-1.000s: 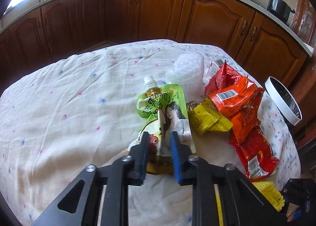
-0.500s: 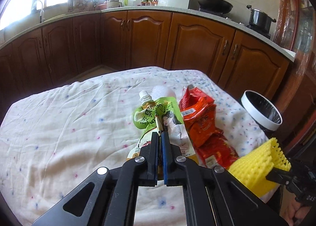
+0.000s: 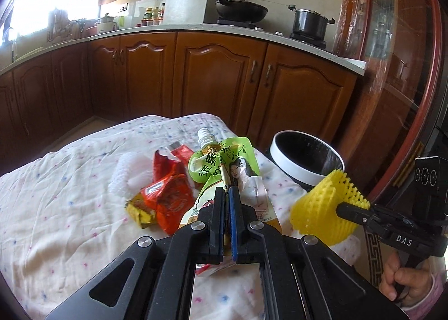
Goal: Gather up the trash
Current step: 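Carry the pouch and yellow net over the bin and release both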
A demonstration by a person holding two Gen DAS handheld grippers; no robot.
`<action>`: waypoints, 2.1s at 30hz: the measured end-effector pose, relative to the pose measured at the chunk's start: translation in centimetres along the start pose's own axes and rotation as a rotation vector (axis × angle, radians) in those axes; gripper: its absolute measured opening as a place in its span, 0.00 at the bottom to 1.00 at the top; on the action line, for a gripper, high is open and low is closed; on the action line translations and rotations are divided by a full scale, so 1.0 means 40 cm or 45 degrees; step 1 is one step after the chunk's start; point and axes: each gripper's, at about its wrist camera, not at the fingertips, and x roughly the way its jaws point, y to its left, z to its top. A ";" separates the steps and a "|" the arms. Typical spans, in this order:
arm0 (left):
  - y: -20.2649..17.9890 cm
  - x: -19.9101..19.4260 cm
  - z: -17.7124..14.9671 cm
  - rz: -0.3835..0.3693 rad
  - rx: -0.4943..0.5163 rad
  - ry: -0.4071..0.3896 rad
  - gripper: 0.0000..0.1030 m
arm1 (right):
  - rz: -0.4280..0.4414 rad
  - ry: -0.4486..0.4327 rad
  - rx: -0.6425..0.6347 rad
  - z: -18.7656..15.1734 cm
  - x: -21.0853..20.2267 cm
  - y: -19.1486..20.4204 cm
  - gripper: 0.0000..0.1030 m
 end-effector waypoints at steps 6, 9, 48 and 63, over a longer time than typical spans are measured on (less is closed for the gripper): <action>-0.061 0.073 0.030 -0.059 0.047 0.029 0.01 | -0.094 -0.049 0.056 0.019 -0.037 -0.086 0.21; -0.081 0.112 0.045 -0.085 0.060 0.046 0.01 | -0.138 -0.067 0.080 0.029 -0.050 -0.126 0.21; -0.365 0.687 0.253 -0.127 0.260 0.325 0.04 | -0.461 0.104 0.199 0.239 0.100 -0.481 0.28; -0.264 0.494 0.160 -0.087 0.060 0.164 0.57 | -0.345 -0.066 0.251 0.191 0.016 -0.427 0.97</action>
